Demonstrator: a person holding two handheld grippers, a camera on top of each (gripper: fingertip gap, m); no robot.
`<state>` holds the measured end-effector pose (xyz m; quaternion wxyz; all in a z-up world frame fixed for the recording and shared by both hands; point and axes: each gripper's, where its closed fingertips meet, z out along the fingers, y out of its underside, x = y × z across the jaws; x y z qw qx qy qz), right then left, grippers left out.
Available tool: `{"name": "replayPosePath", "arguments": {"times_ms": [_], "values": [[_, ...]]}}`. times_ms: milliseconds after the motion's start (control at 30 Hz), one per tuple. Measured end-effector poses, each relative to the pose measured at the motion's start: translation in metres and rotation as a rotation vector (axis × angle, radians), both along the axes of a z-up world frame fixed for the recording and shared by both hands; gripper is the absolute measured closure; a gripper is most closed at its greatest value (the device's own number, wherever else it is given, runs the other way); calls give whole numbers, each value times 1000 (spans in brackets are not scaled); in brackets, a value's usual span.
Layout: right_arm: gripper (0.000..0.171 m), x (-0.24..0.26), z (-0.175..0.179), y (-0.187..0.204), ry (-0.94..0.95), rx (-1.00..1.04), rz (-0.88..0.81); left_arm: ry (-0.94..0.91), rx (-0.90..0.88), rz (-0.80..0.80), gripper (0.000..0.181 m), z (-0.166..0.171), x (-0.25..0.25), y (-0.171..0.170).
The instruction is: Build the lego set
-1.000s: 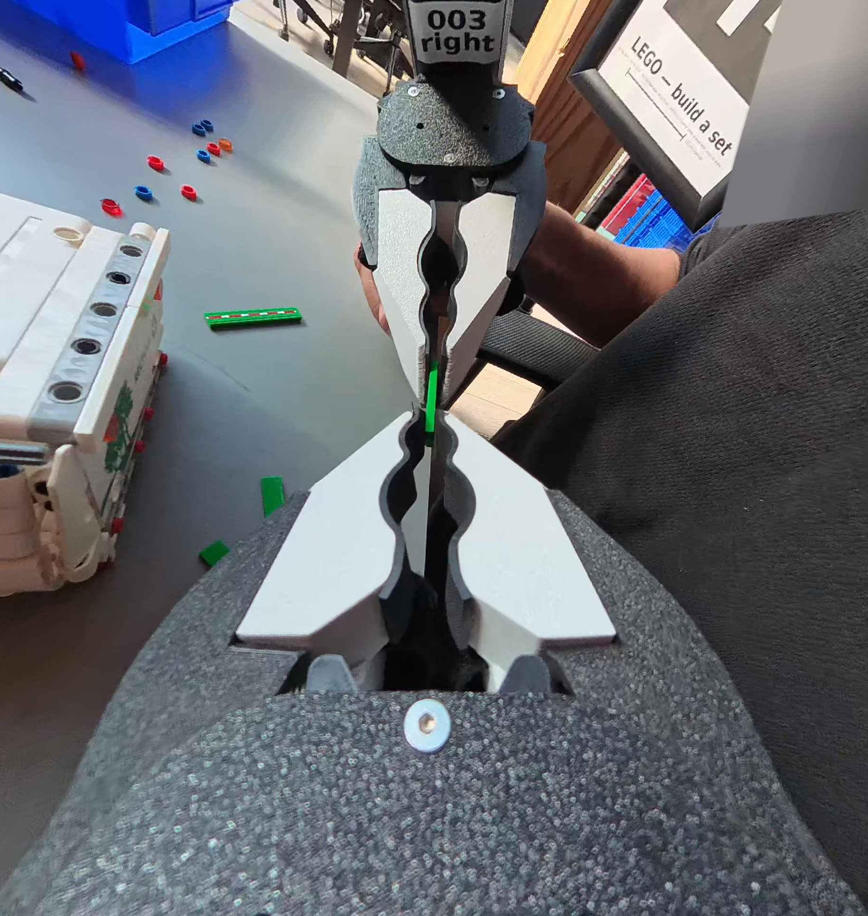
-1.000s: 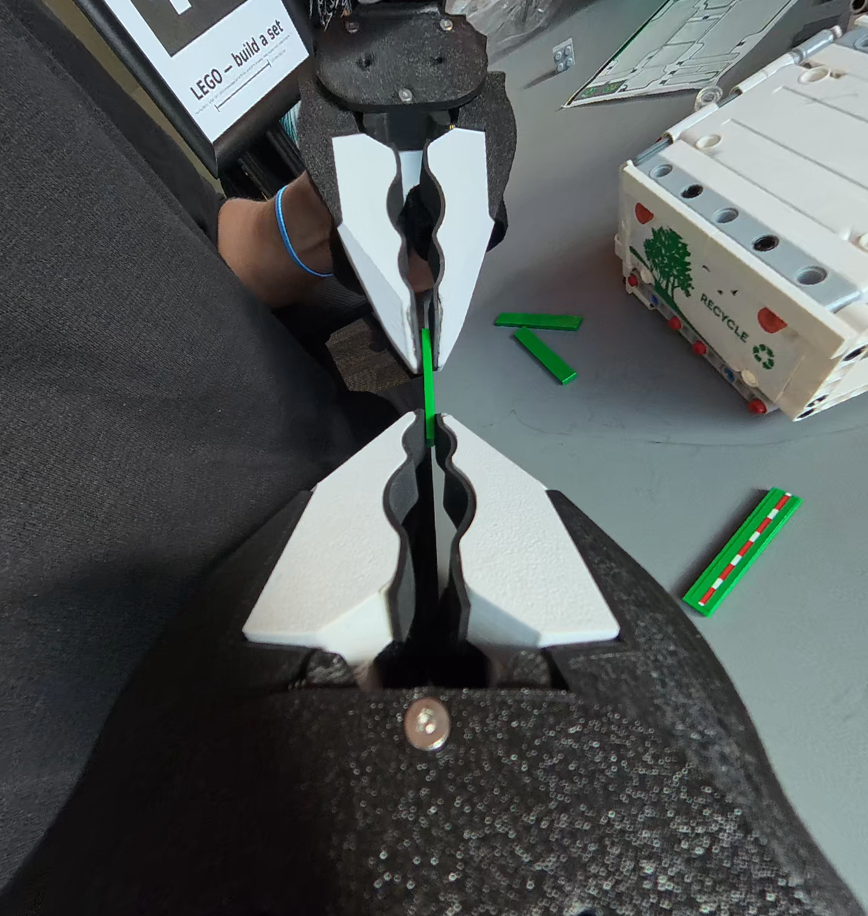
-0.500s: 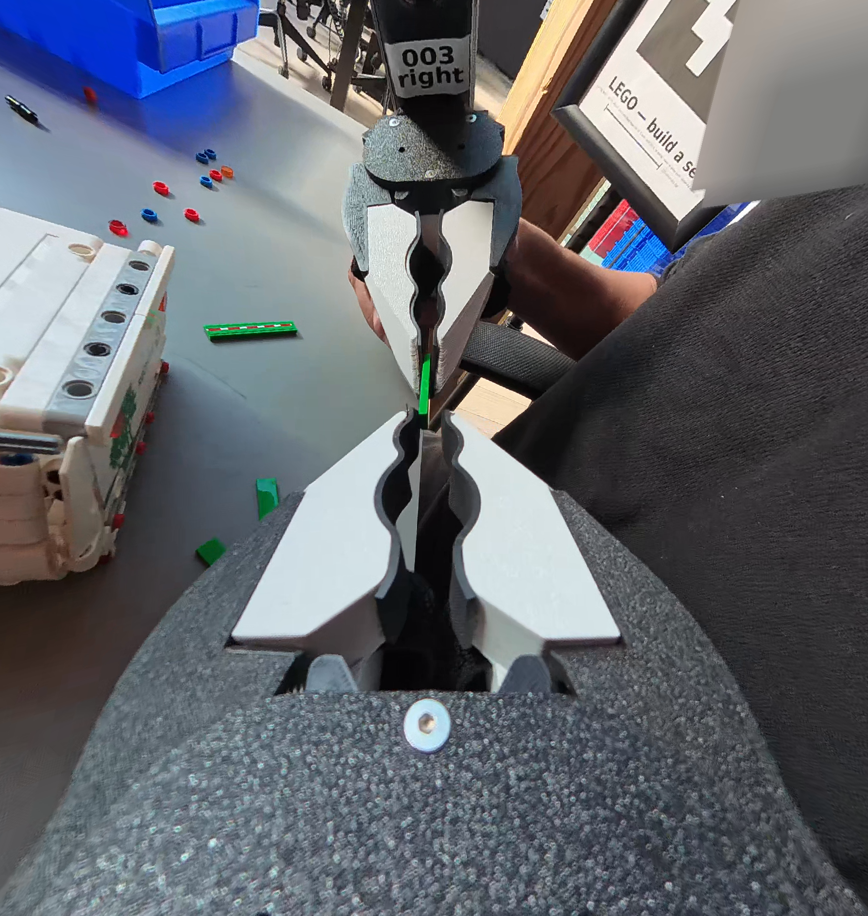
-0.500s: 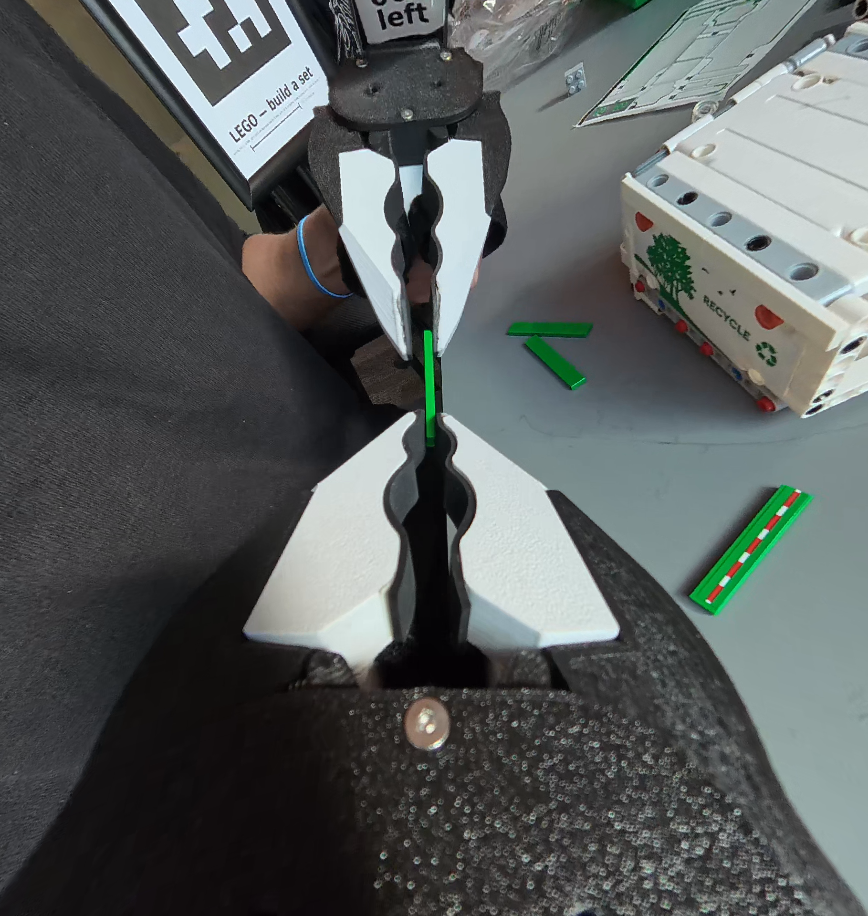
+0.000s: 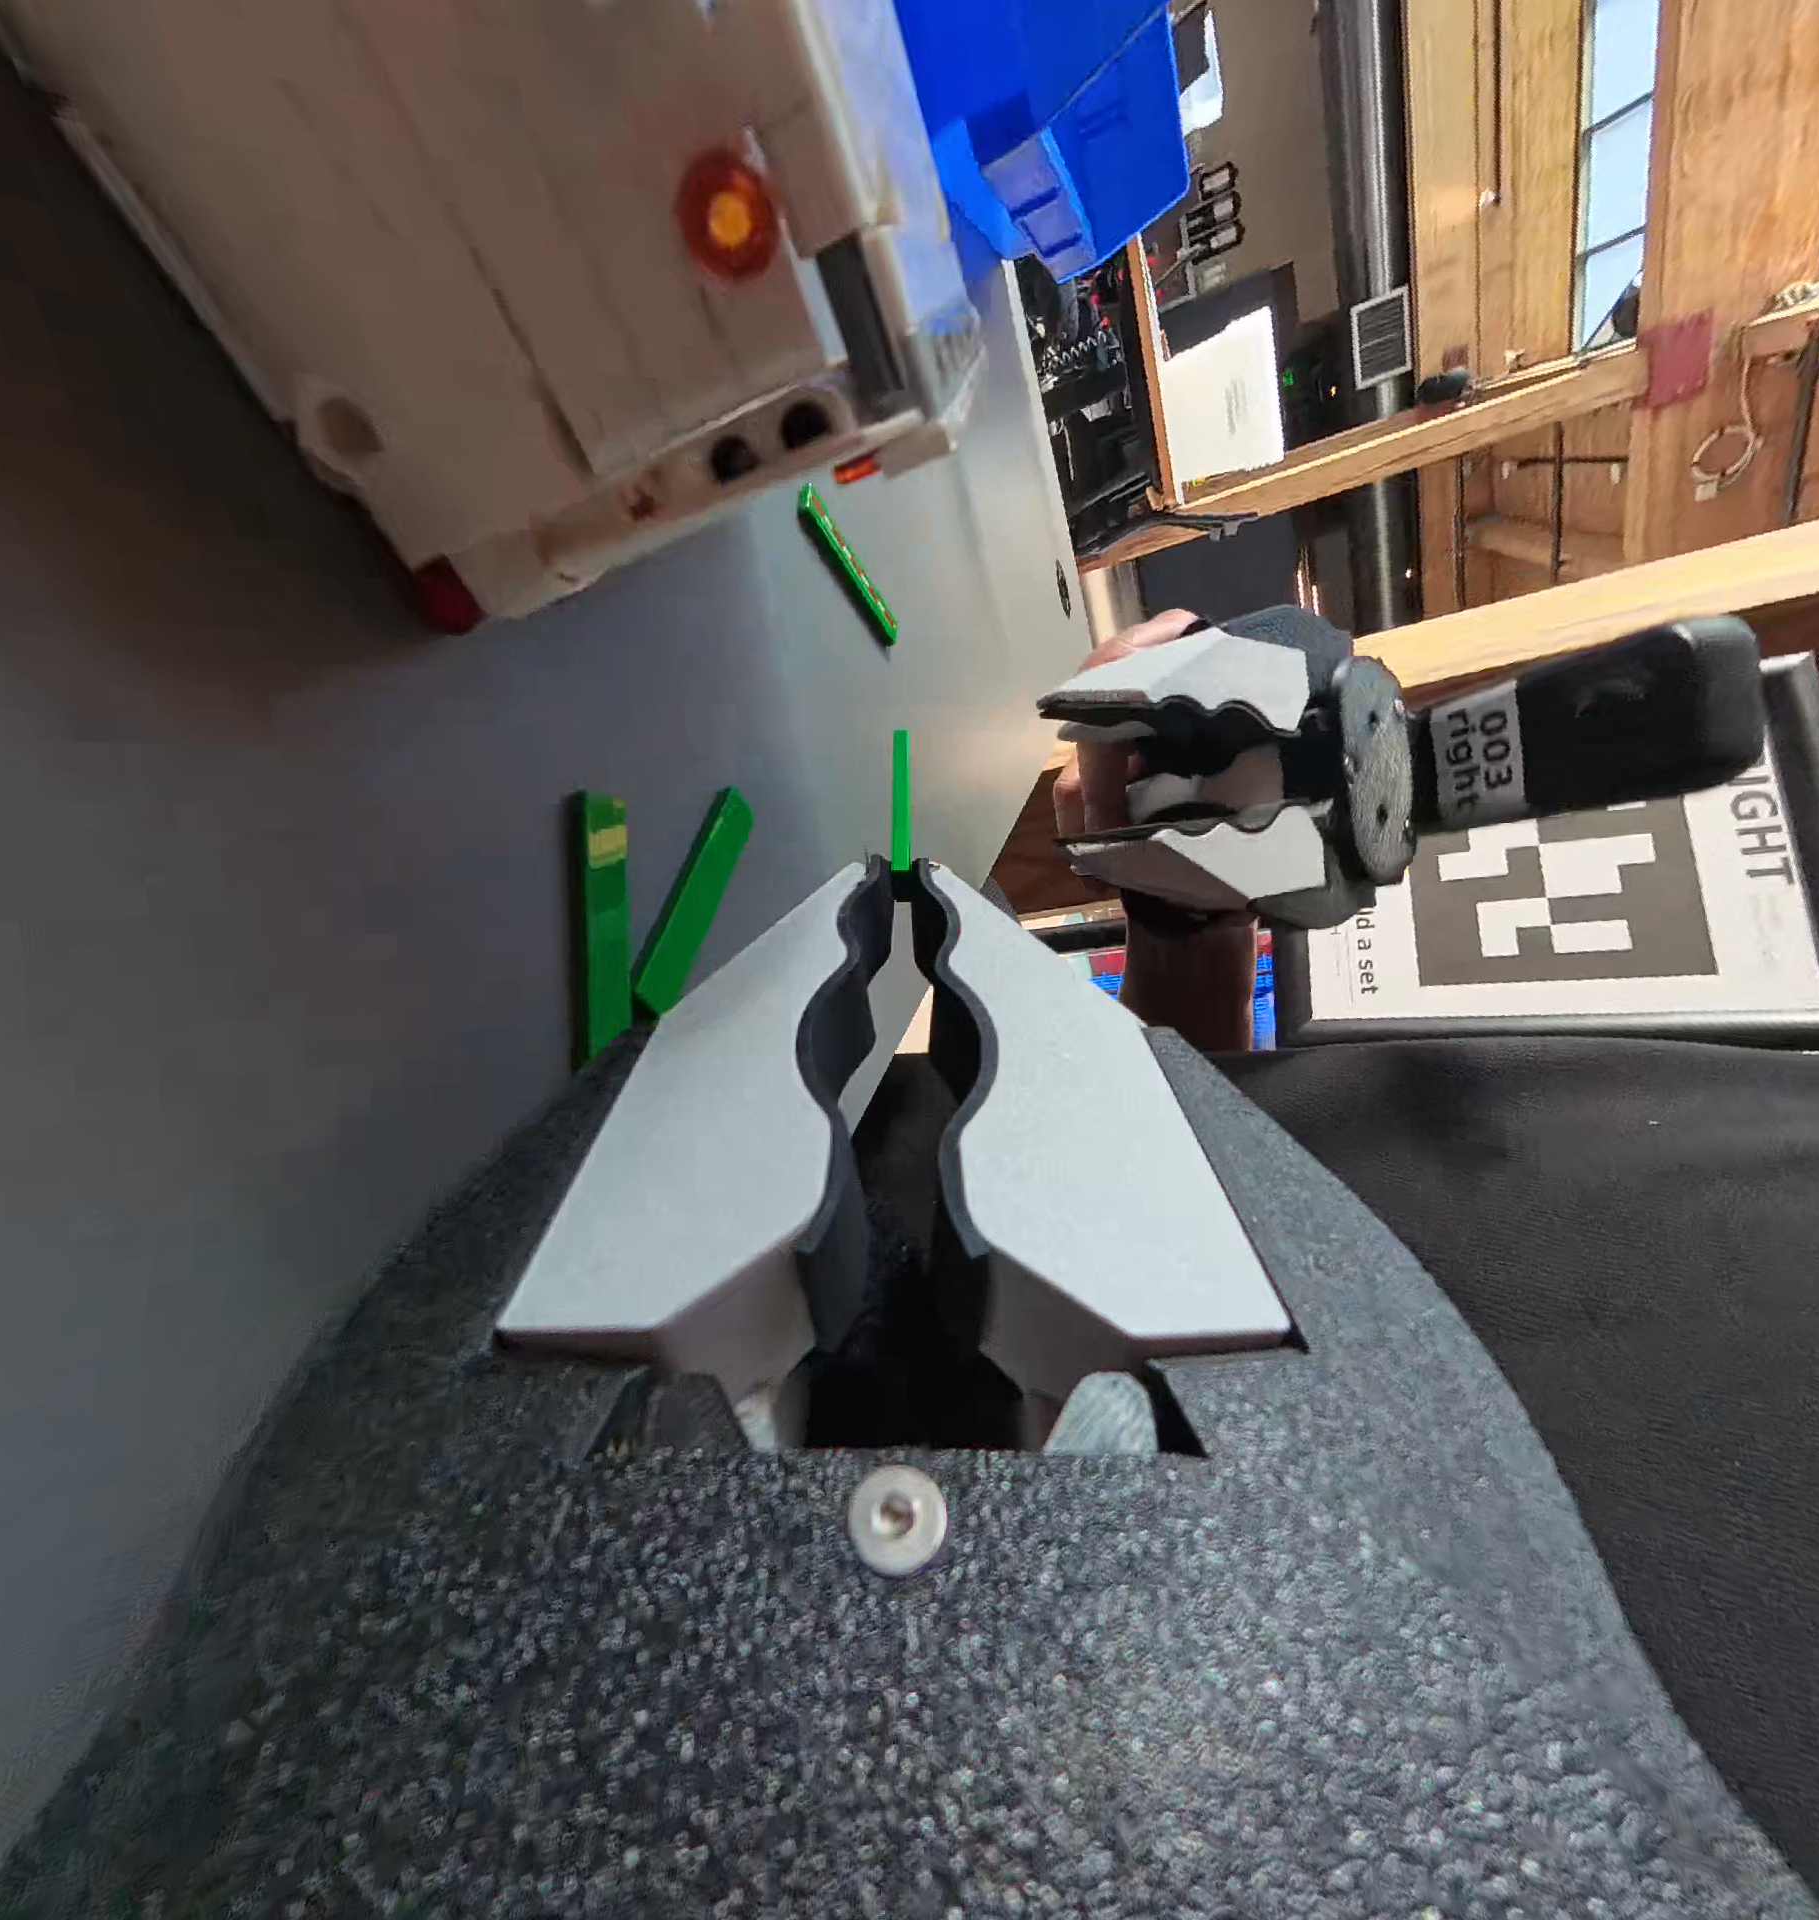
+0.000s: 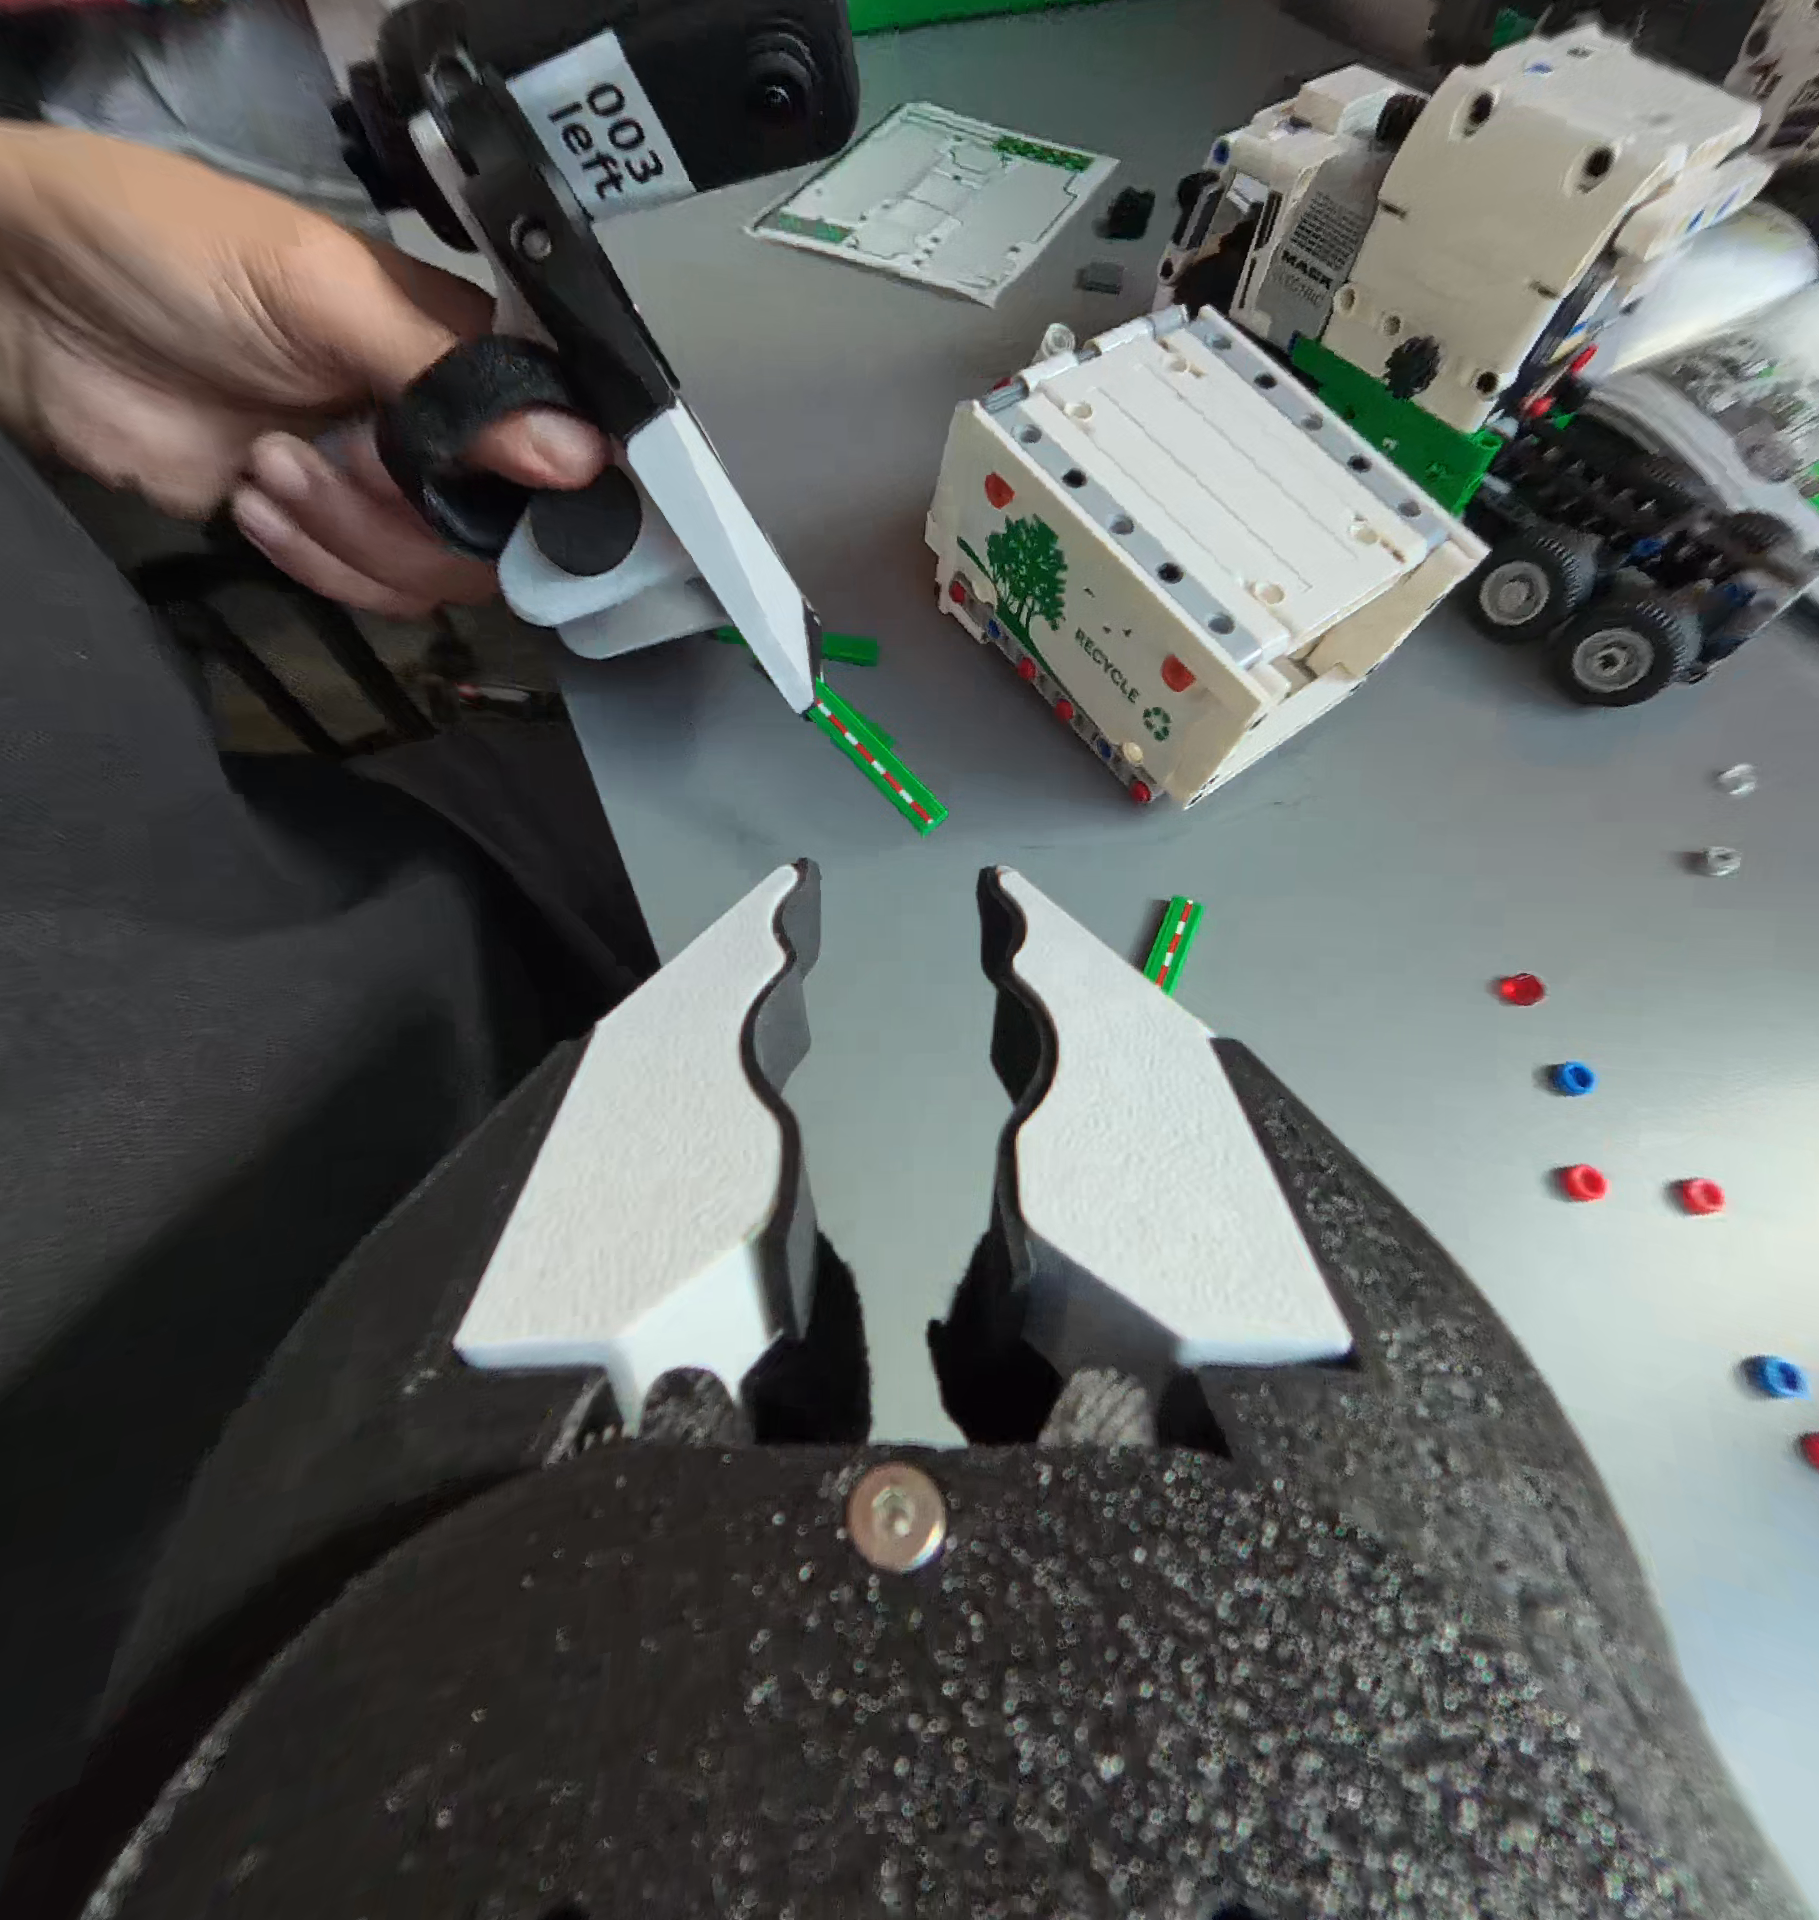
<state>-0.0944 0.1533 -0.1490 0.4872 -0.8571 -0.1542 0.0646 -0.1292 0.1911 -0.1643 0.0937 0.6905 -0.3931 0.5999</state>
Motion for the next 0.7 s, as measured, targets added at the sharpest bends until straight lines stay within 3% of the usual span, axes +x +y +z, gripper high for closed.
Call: {"name": "replayPosePath", "arguments": {"times_ms": [133,433,567,700], "values": [[147,-5,-11,9,-342,2,41,48,-60,8,180,-3,2,-12],[164,-11,-40,18,-502,-126,274,79,10,-6,179,-10,6,-21],[164,3,-43,18,-566,-206,356,15,226,-36,158,-5,2,-13],[164,9,-45,10,-482,-394,513,-91,487,-63,159,9,-9,8]]}}
